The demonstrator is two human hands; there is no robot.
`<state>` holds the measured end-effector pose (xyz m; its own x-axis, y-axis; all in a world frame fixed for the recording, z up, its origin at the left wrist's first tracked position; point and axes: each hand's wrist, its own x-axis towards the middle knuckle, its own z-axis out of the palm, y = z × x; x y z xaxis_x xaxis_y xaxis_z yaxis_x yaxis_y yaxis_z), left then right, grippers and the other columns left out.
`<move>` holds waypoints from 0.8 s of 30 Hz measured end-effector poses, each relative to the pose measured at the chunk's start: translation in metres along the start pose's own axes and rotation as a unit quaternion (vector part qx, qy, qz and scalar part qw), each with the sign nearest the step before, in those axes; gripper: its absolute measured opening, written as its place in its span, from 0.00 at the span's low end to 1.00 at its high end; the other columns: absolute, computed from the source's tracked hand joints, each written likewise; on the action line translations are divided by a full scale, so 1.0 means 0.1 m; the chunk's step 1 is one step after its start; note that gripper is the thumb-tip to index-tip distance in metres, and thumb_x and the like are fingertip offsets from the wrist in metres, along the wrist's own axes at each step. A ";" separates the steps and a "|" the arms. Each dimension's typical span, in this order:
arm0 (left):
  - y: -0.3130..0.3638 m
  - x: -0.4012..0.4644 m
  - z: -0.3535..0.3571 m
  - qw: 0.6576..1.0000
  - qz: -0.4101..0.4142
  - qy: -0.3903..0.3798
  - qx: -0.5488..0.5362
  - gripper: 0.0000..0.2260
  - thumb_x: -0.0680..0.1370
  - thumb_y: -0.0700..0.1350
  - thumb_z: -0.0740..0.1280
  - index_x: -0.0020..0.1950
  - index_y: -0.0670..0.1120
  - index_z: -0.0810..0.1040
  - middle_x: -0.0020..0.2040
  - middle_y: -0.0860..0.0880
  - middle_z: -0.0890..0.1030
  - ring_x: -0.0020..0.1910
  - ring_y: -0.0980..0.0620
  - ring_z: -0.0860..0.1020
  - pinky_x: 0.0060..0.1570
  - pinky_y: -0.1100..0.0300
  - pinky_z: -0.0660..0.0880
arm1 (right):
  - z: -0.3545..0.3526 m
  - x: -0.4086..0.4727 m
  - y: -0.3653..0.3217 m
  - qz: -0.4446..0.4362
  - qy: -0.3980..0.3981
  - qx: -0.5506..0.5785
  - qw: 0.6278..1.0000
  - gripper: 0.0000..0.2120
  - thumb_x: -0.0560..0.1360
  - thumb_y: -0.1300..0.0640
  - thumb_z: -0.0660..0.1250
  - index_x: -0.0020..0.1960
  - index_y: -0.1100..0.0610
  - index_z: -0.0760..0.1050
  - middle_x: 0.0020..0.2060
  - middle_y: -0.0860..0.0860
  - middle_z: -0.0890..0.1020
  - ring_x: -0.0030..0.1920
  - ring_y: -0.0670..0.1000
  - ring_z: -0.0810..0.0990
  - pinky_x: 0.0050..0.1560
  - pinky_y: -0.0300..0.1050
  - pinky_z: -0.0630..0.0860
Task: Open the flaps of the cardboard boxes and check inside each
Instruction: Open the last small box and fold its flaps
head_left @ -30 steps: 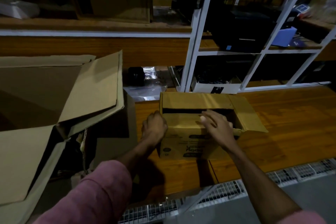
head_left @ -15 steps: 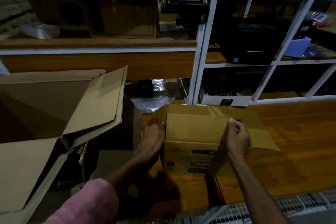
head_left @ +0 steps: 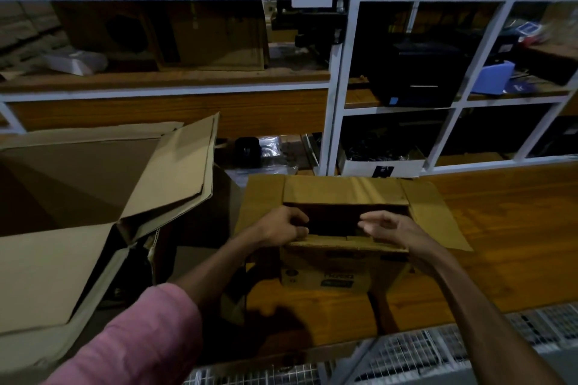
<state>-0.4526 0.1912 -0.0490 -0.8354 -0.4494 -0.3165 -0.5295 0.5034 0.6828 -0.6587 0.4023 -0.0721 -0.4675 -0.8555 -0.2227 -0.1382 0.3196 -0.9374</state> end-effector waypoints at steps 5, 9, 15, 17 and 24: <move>-0.10 -0.01 0.18 0.982 0.022 0.034 0.183 0.18 0.81 0.56 0.67 0.69 0.51 0.76 0.64 0.50 0.80 0.66 0.48 0.74 0.67 0.48 0.66 | 0.14 0.03 0.02 0.021 -0.057 -0.201 0.978 0.14 0.76 0.46 0.71 0.61 0.42 0.77 0.58 0.41 0.78 0.59 0.44 0.76 0.56 0.45 0.74; -0.14 -0.07 0.37 0.961 0.061 0.110 0.247 0.11 0.82 0.54 0.65 0.59 0.51 0.79 0.54 0.49 0.81 0.62 0.47 0.75 0.67 0.48 0.60 | 0.27 0.06 0.16 -0.037 -0.001 -0.294 0.955 0.10 0.78 0.47 0.68 0.58 0.43 0.79 0.55 0.41 0.81 0.59 0.46 0.78 0.60 0.53 0.75; -0.18 -0.17 0.60 0.922 0.082 0.191 0.328 0.09 0.82 0.56 0.63 0.53 0.52 0.74 0.52 0.51 0.81 0.55 0.49 0.77 0.56 0.49 0.63 | 0.44 -0.04 0.25 -0.083 0.100 -0.380 0.916 0.05 0.79 0.49 0.67 0.53 0.42 0.79 0.48 0.43 0.84 0.53 0.48 0.80 0.59 0.49 0.66; -0.16 -0.19 0.62 0.925 0.088 0.187 0.319 0.07 0.82 0.56 0.62 0.50 0.54 0.71 0.52 0.52 0.80 0.54 0.50 0.77 0.52 0.50 0.60 | 0.42 -0.06 0.25 -0.090 0.099 -0.377 0.916 0.04 0.79 0.49 0.67 0.53 0.41 0.79 0.47 0.43 0.85 0.53 0.48 0.80 0.60 0.49 0.66; -0.14 -0.17 0.55 0.958 0.064 0.188 0.205 0.17 0.83 0.59 0.59 0.38 0.54 0.71 0.36 0.56 0.75 0.40 0.55 0.73 0.55 0.50 0.59 | 0.35 -0.06 0.21 -0.062 0.065 -0.286 0.954 0.15 0.80 0.42 0.62 0.39 0.48 0.78 0.34 0.42 0.80 0.38 0.42 0.78 0.53 0.50 0.70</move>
<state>-0.4391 0.2326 -0.0896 -0.8256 -0.5605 0.0648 -0.5048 0.7850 0.3591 -0.6285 0.3996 -0.1002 -0.5168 -0.8546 -0.0500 -0.6358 0.4222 -0.6461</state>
